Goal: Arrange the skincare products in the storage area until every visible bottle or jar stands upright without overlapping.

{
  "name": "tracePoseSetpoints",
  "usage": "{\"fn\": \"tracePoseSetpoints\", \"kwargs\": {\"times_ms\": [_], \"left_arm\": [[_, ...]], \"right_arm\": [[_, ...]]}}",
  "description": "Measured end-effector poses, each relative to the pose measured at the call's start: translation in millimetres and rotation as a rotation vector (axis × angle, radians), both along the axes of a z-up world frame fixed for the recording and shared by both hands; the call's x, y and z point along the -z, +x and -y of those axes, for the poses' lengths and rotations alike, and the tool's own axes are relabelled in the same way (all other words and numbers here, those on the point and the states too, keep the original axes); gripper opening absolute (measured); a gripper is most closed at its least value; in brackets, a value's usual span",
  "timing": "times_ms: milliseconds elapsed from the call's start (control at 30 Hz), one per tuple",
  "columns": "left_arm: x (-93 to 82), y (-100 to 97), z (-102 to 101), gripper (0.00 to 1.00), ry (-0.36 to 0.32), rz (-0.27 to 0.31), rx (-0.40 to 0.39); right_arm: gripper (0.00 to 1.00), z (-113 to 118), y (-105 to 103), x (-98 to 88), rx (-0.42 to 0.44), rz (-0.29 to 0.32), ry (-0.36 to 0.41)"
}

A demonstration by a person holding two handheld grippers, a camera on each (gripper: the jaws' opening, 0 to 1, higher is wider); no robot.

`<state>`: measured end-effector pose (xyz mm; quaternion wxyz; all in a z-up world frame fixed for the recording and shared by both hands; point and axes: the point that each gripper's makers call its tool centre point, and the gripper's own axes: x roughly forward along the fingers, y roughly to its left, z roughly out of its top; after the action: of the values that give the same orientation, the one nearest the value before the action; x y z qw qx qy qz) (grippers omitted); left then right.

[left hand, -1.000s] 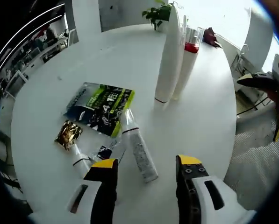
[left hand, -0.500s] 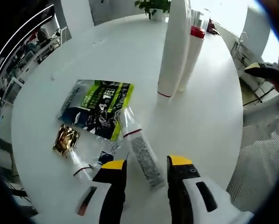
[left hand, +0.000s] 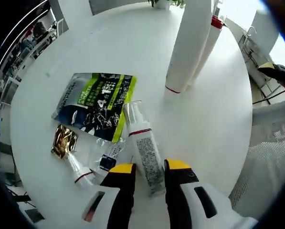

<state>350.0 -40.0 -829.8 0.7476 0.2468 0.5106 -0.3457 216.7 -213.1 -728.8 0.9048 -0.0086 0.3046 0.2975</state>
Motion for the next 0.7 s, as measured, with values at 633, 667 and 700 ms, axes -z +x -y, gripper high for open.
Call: {"fn": "tracePoseSetpoints", "kwargs": {"times_ms": [633, 667, 700], "left_arm": [[-32.0, -27.3, -2.4, 0.22, -0.152, -0.048, -0.112], [-32.5, -25.0, -4.2, 0.22, -0.164, -0.049, -0.121], [-35.1, -25.9, -5.6, 0.22, -0.178, -0.048, -0.13]], "right_arm": [[0.95, -1.9, -1.1, 1.3, -0.016, 0.0, -0.01], [0.95, -2.0, -1.3, 1.5, -0.018, 0.001, -0.012], [0.95, -2.3, -1.6, 1.7, -0.021, 0.001, -0.015]]}}
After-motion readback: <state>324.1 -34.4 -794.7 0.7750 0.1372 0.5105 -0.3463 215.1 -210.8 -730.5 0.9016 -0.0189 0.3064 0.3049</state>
